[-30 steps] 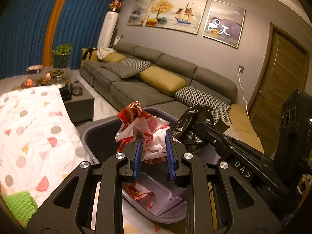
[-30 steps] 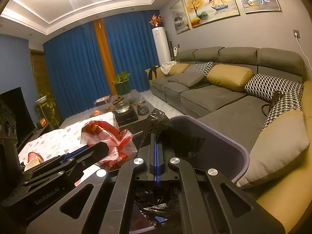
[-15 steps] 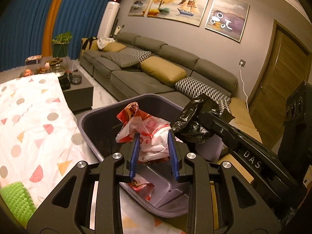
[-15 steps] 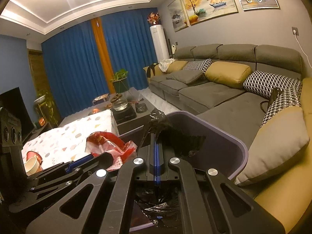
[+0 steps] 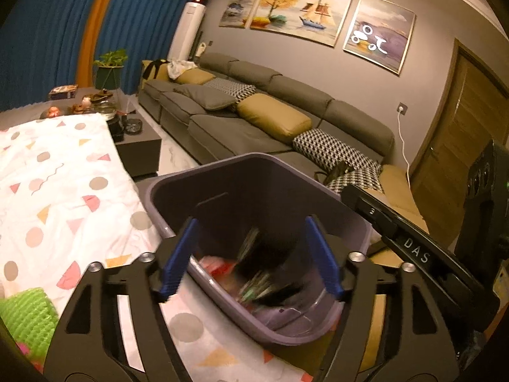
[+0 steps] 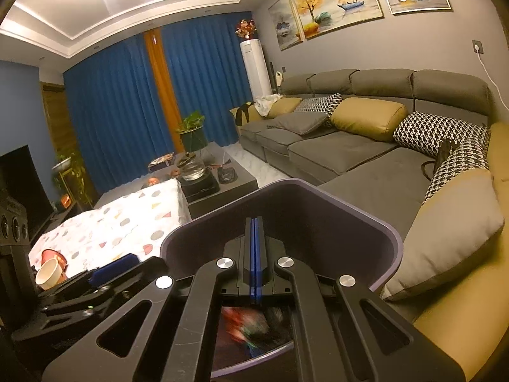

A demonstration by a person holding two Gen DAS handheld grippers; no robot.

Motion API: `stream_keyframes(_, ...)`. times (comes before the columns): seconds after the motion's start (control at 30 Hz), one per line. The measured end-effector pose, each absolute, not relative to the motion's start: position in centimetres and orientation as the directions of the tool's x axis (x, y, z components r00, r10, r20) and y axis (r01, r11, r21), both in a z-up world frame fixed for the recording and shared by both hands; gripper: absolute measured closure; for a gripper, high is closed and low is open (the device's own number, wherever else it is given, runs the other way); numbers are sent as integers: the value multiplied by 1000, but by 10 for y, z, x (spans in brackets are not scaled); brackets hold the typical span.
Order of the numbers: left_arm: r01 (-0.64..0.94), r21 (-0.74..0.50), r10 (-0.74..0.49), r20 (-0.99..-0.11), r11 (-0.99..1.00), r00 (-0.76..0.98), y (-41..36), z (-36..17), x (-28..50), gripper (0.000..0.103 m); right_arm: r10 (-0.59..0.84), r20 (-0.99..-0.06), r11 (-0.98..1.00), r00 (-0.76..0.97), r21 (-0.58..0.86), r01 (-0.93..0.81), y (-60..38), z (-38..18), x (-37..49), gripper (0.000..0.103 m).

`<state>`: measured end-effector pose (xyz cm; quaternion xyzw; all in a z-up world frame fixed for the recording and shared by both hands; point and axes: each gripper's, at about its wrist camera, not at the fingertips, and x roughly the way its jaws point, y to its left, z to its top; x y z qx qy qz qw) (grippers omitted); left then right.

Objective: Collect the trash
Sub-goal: 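Carry both bags over the grey bin and open both grippers to drop them, then move both open tools back toward the remaining trash on the table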

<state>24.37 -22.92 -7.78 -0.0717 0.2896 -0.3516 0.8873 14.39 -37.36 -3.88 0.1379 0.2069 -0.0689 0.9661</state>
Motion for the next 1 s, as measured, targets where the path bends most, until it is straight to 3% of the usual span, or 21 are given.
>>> stream_keyframes(0.07,559,-330,-647,-464,761,606,-223,-77,242,24,-80,-418,951,905,241,195,-373,-39,142,89)
stream_keyframes(0.13,538,-322,-626,-460,779,630,-217,-75,240,17,-92,-403,947,910,248,205,-371,-38,135,55)
stream_keyframes(0.33,456,-258,-523,-455,852,721,-193,-64,216,8,-119,-369,948,922,234,216,-359,-32,112,36)
stream_keyframes(0.53,366,-221,-427,-477,904,768,-158,-62,190,7,-142,-352,954,925,201,223,-339,-27,90,27)
stream_keyframes(1.0,147,-159,-204,-448,976,871,-34,-52,111,7,-5,-356,982,934,175,71,-255,-32,59,24)
